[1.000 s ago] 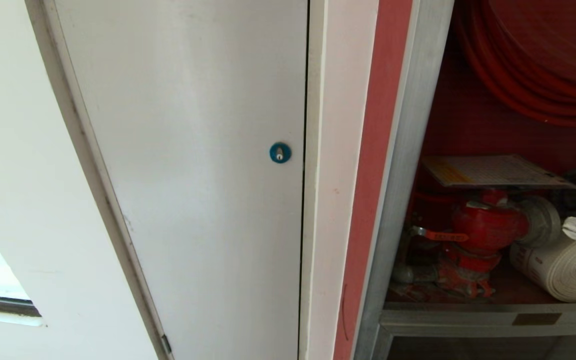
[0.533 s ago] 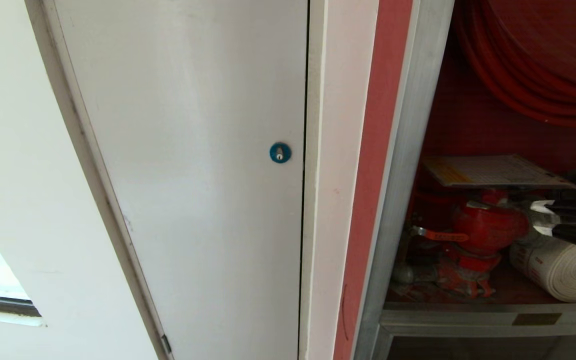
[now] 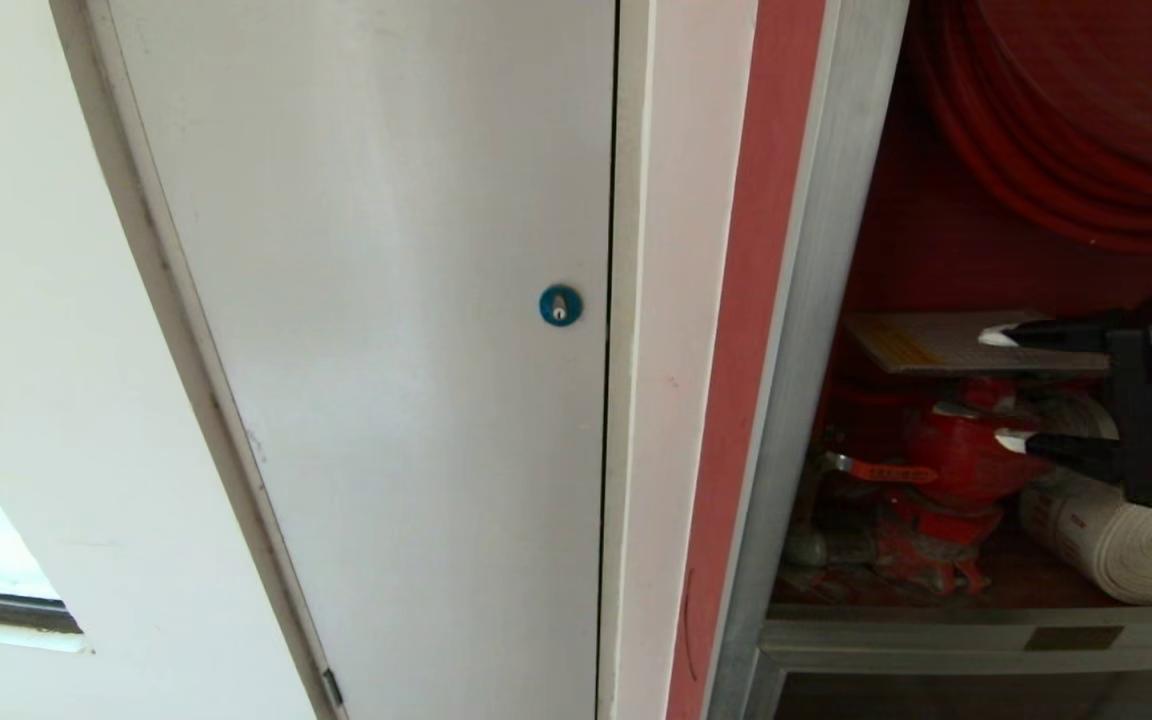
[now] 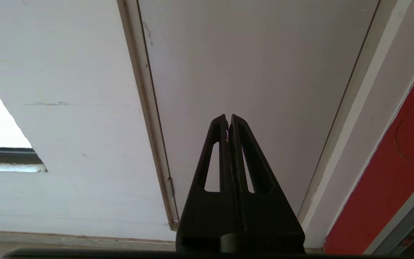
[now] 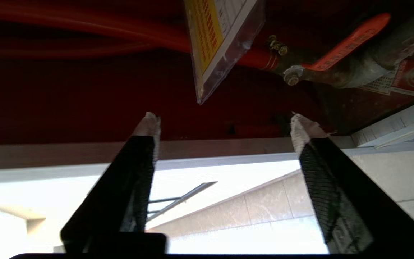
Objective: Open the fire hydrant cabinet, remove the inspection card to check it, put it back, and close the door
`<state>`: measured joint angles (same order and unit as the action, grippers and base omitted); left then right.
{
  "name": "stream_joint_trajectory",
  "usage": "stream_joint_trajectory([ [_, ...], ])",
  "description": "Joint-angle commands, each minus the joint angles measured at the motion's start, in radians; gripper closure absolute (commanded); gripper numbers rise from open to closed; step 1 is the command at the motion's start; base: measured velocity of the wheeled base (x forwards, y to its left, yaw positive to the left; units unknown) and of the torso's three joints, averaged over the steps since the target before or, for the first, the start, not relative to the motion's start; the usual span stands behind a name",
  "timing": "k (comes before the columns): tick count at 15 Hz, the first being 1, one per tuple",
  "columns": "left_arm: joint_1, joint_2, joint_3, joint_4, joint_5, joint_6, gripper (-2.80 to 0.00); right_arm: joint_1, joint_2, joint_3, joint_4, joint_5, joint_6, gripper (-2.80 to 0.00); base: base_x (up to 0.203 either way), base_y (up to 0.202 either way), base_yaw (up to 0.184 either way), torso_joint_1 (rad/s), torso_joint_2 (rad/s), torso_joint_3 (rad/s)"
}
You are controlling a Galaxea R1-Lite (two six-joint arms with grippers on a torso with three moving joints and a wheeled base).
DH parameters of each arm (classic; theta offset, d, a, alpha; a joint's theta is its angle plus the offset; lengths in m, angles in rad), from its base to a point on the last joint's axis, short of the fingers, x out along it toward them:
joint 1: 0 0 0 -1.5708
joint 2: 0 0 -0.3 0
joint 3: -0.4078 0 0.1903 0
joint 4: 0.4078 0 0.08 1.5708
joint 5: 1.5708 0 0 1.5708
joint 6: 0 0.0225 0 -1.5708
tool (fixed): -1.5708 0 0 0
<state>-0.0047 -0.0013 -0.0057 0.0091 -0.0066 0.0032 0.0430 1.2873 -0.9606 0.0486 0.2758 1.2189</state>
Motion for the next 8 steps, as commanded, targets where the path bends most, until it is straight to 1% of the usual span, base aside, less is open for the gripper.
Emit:
stream_joint_trajectory([
  [1, 0.0, 0.001, 0.0, 0.001, -0.001, 0.0, 0.0, 0.046, 0.071, -0.015, -0.011, -0.037, 0.007, -2.8, 0.0, 0.0, 0.0, 0.0, 0.0, 0.0],
  [2, 0.0, 0.001, 0.0, 0.001, -0.001, 0.0, 0.0, 0.07, 0.095, -0.014, -0.034, -0.078, 0.005, -2.8, 0.0, 0.0, 0.0, 0.0, 0.0, 0.0],
  [4, 0.0, 0.001, 0.0, 0.0, 0.0, 0.0, 0.0, 0.112, 0.14, -0.012, -0.085, -0.197, 0.005, -2.8, 0.0, 0.0, 0.0, 0.0, 0.0, 0.0],
  [5, 0.0, 0.001, 0.0, 0.0, 0.0, 0.0, 0.0, 0.124, 0.144, -0.009, -0.102, -0.221, 0.005, -2.8, 0.0, 0.0, 0.0, 0.0, 0.0, 0.0],
  [8, 0.0, 0.001, 0.0, 0.0, -0.001, 0.0, 0.0, 0.124, 0.168, -0.011, -0.13, -0.23, 0.005, -2.8, 0.0, 0.0, 0.0, 0.0, 0.0, 0.0],
])
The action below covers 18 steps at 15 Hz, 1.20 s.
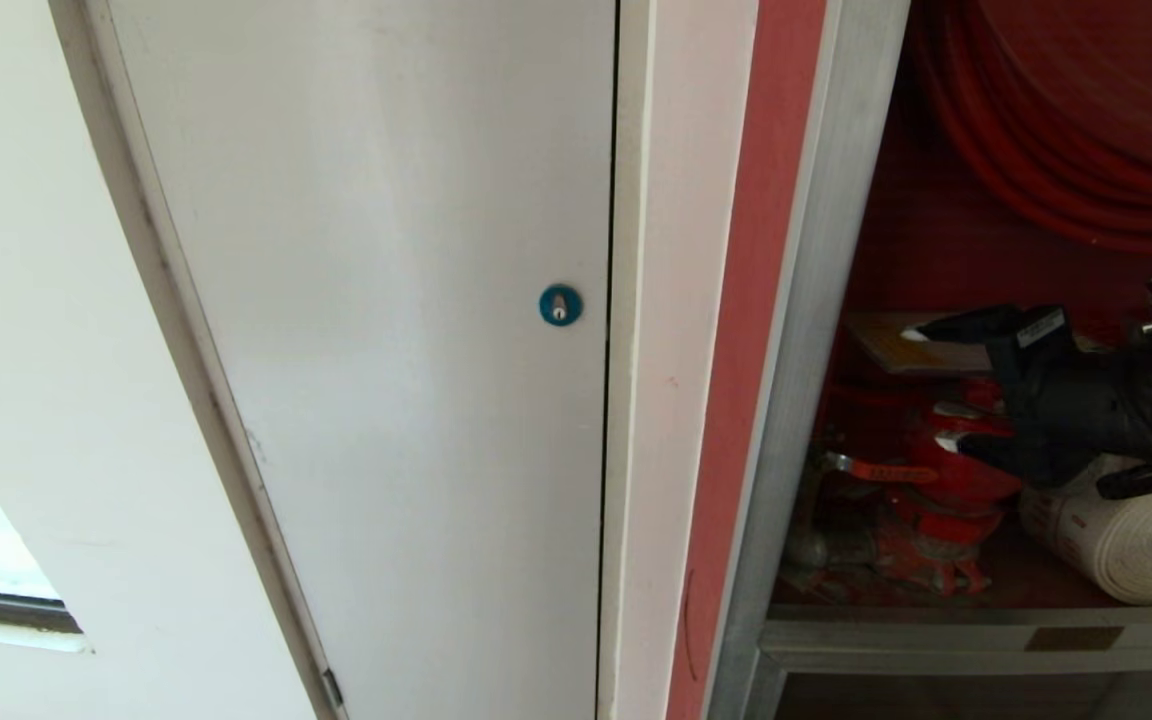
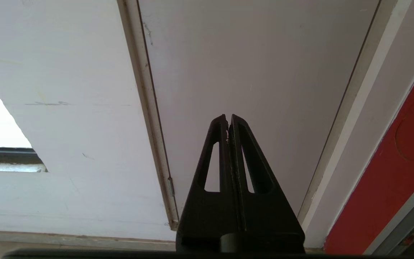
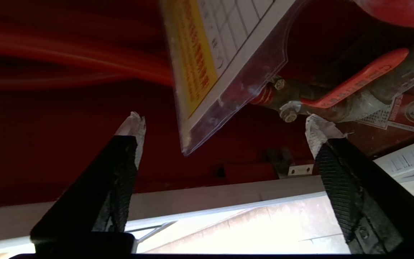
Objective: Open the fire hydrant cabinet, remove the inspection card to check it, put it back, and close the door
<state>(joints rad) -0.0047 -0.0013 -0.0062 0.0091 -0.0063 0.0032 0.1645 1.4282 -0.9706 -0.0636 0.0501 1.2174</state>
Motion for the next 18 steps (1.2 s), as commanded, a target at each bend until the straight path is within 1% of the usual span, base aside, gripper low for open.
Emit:
stream_joint_trajectory([
  [1, 0.0, 0.001, 0.0, 0.0, -0.001, 0.0, 0.0, 0.002, 0.031, 0.003, -0.054, -0.021, 0.008, -2.8, 0.0, 0.0, 0.0, 0.0, 0.0, 0.0],
  [4, 0.0, 0.001, 0.0, 0.0, -0.001, -0.001, 0.0, -0.003, 0.031, 0.013, -0.122, -0.035, 0.01, -2.8, 0.0, 0.0, 0.0, 0.0, 0.0, 0.0],
  [10, 0.0, 0.001, 0.0, 0.0, 0.0, 0.0, 0.0, -0.019, 0.034, 0.001, -0.131, -0.039, 0.01, -2.8, 0.0, 0.0, 0.0, 0.0, 0.0, 0.0],
  [11, 0.0, 0.001, 0.0, 0.0, 0.0, 0.0, 0.0, -0.019, 0.032, 0.001, -0.131, -0.049, 0.01, 0.0, 0.0, 0.0, 0.0, 0.0, 0.0, 0.0],
  [13, 0.0, 0.001, 0.0, 0.0, 0.0, 0.0, 0.0, -0.022, 0.03, 0.001, -0.131, -0.064, 0.006, 0.0, 0.0, 0.0, 0.0, 0.0, 0.0, 0.0],
  [18, 0.0, 0.001, 0.0, 0.001, -0.001, 0.0, 0.0, -0.019, 0.032, 0.004, -0.131, -0.061, -0.001, 0.0, 0.0, 0.0, 0.0, 0.0, 0.0, 0.0],
])
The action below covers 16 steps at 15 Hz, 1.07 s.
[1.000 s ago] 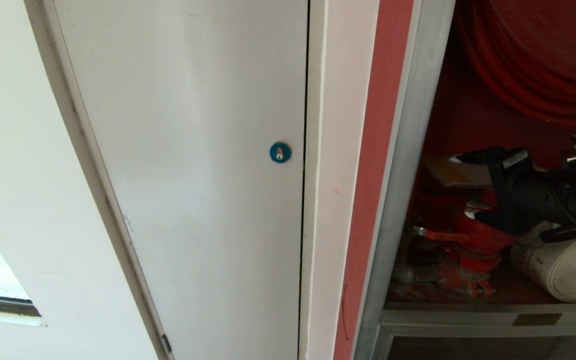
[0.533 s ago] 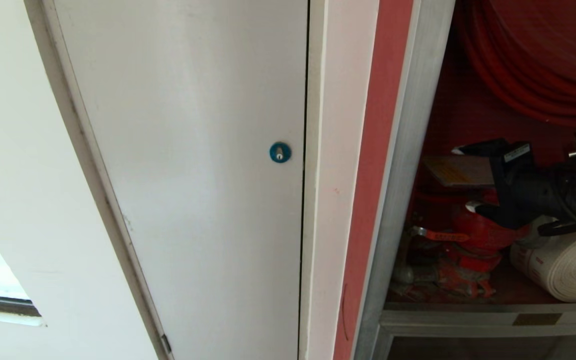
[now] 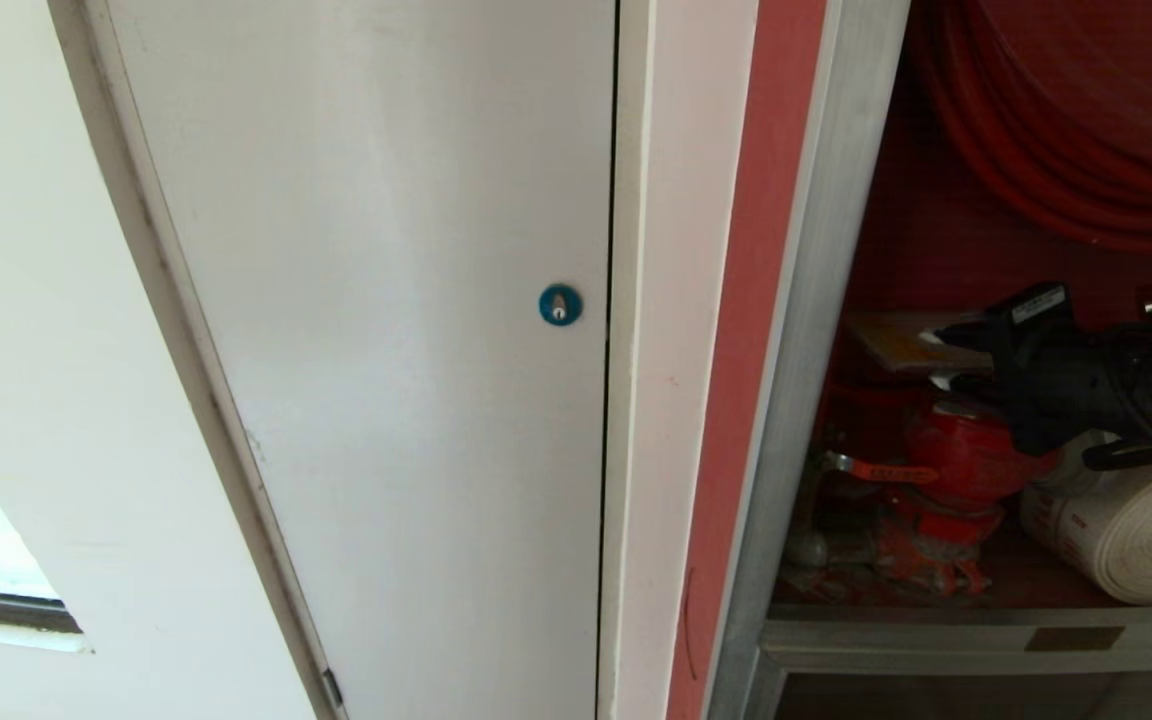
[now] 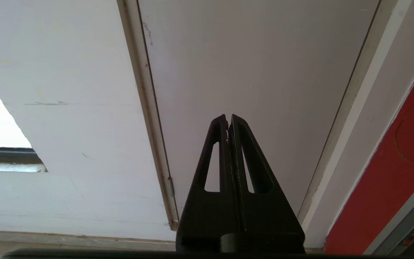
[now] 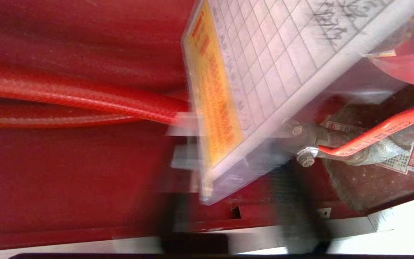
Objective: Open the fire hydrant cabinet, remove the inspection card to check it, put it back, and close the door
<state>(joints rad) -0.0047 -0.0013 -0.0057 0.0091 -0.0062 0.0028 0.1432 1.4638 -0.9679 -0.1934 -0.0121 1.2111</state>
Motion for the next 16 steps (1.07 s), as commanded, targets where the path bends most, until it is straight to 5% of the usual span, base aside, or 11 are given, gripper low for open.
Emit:
stream_joint_trajectory([
  [1, 0.0, 0.001, 0.001, 0.0, -0.001, 0.0, 0.0, 0.003, -0.003, 0.001, -0.001, 0.004, 0.001, 0.0, 0.0, 0.0, 0.0, 0.0, 0.0, 0.0],
  [12, 0.0, 0.001, 0.0, 0.0, 0.0, 0.0, 0.0, 0.008, -0.285, 0.018, 0.141, 0.079, -0.026, 0.0, 0.0, 0.0, 0.0, 0.0, 0.0, 0.0],
  [16, 0.0, 0.001, 0.0, 0.0, 0.0, 0.0, 0.0, 0.01, -0.533, -0.043, 0.459, 0.21, -0.15, 0.0, 0.0, 0.0, 0.0, 0.0, 0.0, 0.0],
])
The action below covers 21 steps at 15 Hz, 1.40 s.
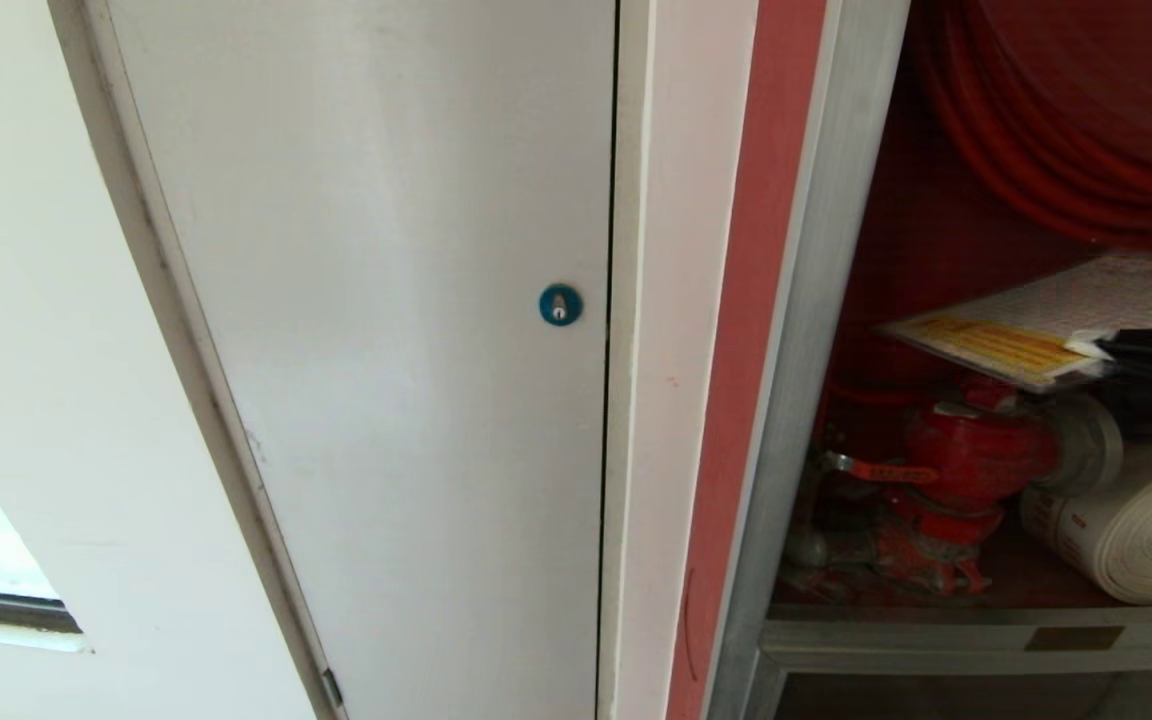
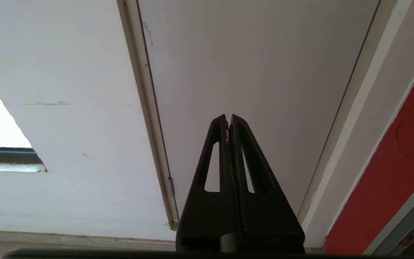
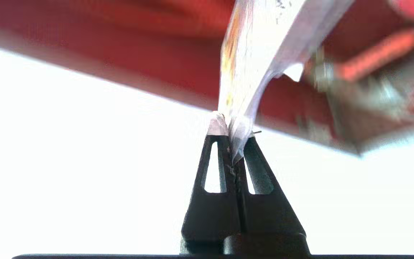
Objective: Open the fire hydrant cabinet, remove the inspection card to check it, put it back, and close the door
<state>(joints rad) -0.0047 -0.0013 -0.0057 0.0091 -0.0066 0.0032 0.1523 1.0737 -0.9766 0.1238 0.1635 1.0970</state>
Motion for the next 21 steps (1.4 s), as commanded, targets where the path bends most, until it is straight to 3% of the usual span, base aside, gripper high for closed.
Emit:
stream_joint_trajectory([
  [1, 0.0, 0.001, 0.0, 0.0, -0.001, 0.0, 0.0, 0.001, -0.188, -0.067, 0.23, 0.055, -0.111, 0.0, 0.0, 0.0, 0.0, 0.0, 0.0, 0.0],
  [5, 0.0, 0.001, 0.0, 0.0, -0.001, 0.0, 0.0, 0.002, -0.317, -0.144, 0.414, 0.089, -0.383, 0.0, 0.0, 0.0, 0.0, 0.0, 0.0, 0.0],
  [10, 0.0, 0.001, 0.0, 0.0, -0.001, 0.0, 0.0, 0.014, -0.326, -0.106, 0.514, 0.404, -0.711, 0.0, 0.0, 0.0, 0.0, 0.0, 0.0, 0.0],
  [15, 0.0, 0.001, 0.0, 0.0, 0.0, 0.0, 0.0, 0.042, -0.167, -0.035, 0.512, 0.625, -1.065, 0.0, 0.0, 0.0, 0.0, 0.0, 0.0, 0.0],
  [18, 0.0, 0.001, 0.0, 0.0, -0.001, 0.0, 0.0, 0.108, -0.064, -0.022, 0.505, 0.651, -1.283, 0.0, 0.0, 0.0, 0.0, 0.0, 0.0, 0.0],
  [21, 0.0, 0.001, 0.0, 0.0, 0.0, 0.0, 0.0, 0.159, 0.079, -0.02, 0.432, 0.654, -1.421, 0.0, 0.0, 0.0, 0.0, 0.0, 0.0, 0.0],
])
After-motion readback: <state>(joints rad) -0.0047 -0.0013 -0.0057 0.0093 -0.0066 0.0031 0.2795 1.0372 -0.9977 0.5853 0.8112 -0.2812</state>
